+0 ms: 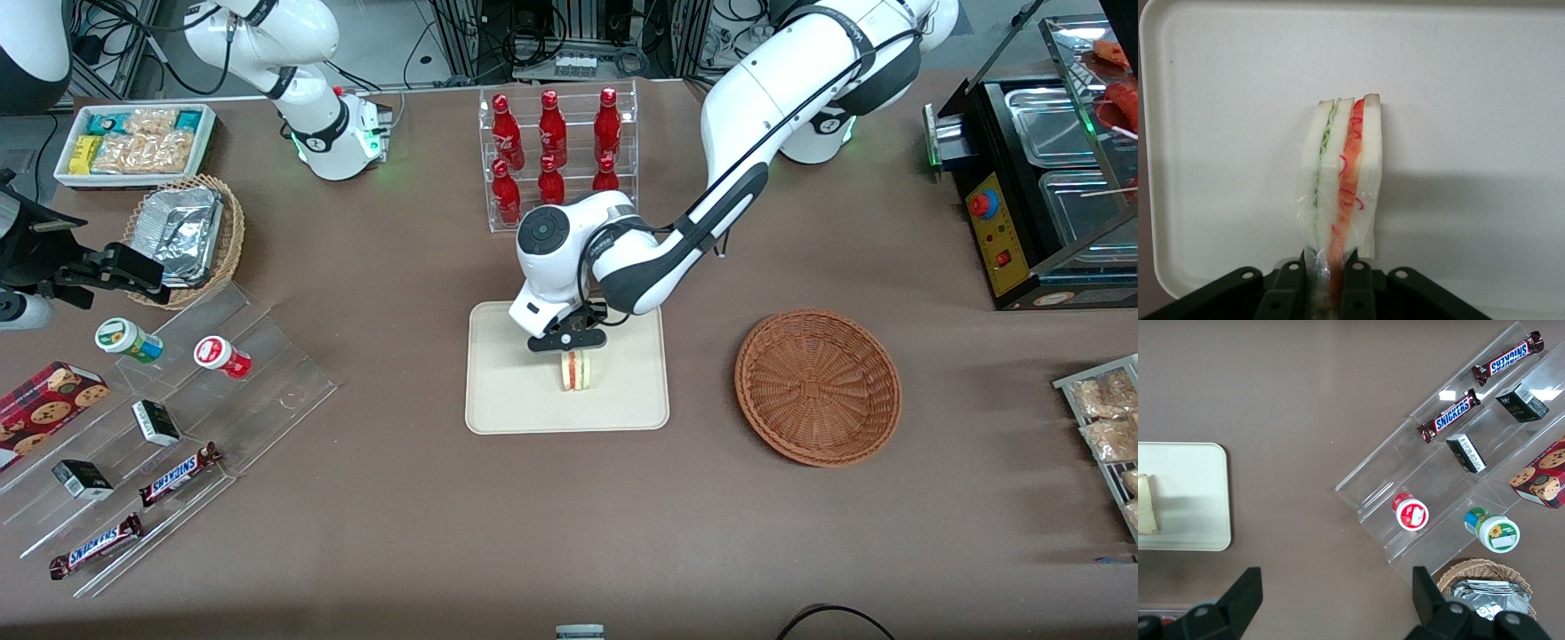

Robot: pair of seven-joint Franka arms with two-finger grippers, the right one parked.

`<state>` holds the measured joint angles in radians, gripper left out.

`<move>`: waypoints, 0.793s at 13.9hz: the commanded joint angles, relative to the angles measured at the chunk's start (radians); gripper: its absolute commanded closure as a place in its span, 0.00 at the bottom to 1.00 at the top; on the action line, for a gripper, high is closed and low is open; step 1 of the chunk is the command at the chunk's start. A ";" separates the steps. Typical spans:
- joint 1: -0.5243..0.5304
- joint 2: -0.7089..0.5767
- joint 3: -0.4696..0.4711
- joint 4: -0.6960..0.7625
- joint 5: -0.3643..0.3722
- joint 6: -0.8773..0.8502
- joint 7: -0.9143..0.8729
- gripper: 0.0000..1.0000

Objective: Place sandwich from basket to tray
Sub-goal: 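Open the left gripper to release the sandwich and rise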

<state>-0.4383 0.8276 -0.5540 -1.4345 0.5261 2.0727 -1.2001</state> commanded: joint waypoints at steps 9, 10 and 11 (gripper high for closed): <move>0.160 -0.422 0.002 0.031 -0.234 -0.353 -0.019 0.00; 0.197 -0.462 0.002 0.026 -0.250 -0.390 -0.010 0.00; 0.235 -0.494 0.002 0.023 -0.256 -0.431 -0.007 0.00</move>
<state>-0.2709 0.4065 -0.5525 -1.3587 0.3055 1.6826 -1.2133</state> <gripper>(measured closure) 0.000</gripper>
